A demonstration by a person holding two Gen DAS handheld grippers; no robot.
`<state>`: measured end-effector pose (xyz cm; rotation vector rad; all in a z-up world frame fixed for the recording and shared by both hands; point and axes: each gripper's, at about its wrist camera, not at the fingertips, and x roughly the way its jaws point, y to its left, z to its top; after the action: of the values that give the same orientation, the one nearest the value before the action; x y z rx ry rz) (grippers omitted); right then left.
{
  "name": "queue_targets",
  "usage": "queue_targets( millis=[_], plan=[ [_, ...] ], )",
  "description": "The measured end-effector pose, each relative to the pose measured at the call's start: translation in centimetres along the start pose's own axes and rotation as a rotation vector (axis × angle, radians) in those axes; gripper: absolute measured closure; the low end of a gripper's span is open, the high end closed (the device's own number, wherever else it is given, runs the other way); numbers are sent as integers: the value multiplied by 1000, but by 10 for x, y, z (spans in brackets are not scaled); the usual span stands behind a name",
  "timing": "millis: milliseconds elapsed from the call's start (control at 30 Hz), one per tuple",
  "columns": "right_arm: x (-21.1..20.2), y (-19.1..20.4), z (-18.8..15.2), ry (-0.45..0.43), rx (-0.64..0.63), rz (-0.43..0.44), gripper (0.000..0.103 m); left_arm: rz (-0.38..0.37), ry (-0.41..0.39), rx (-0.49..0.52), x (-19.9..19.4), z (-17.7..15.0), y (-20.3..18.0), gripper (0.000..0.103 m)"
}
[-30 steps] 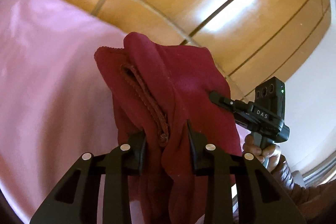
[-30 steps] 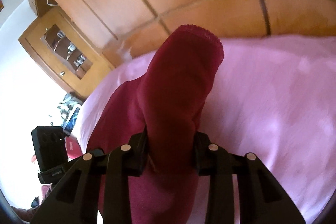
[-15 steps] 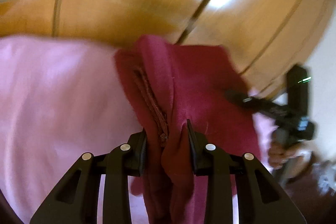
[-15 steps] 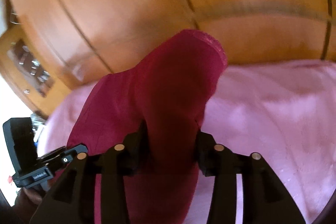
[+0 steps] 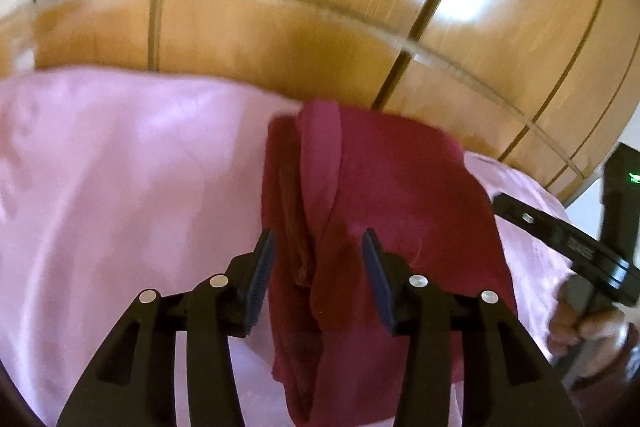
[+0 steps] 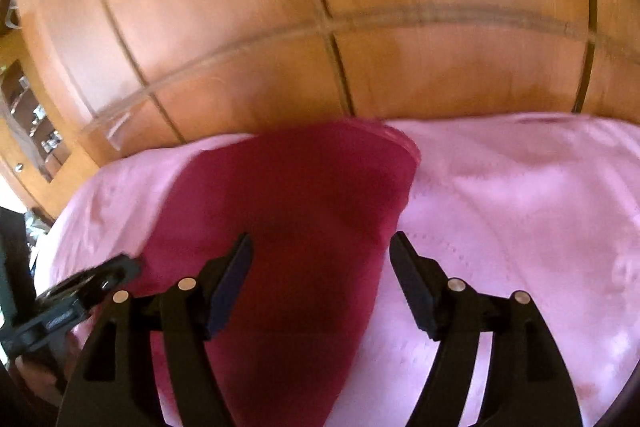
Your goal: Fold small clothes
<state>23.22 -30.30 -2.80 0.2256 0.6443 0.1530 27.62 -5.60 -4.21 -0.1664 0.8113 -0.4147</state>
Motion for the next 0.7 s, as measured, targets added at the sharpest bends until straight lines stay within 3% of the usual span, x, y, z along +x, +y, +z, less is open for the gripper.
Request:
queue_targets(
  millis=[133,233,300,533,633,700],
  plan=[
    [-15,24,-23,36,-40,46,52,49,27,46,13,-3,-5,59],
    [1,42,-49,87,-110,-18,54,75,94,22,28,-16,3,59],
    [22,51,-64,113,-179,-98,54,86,89,15,33,-23,5,57],
    [14,45,-73,80,-206,-143,53,112,77,-3,21,-26,0,57],
    [8,43,-72,72,-185,-151,48,133,57,4,4,-31,-4,56],
    [-2,47,-71,57,-168,-164,32,153,23,23,-14,-35,-8,51]
  ],
)
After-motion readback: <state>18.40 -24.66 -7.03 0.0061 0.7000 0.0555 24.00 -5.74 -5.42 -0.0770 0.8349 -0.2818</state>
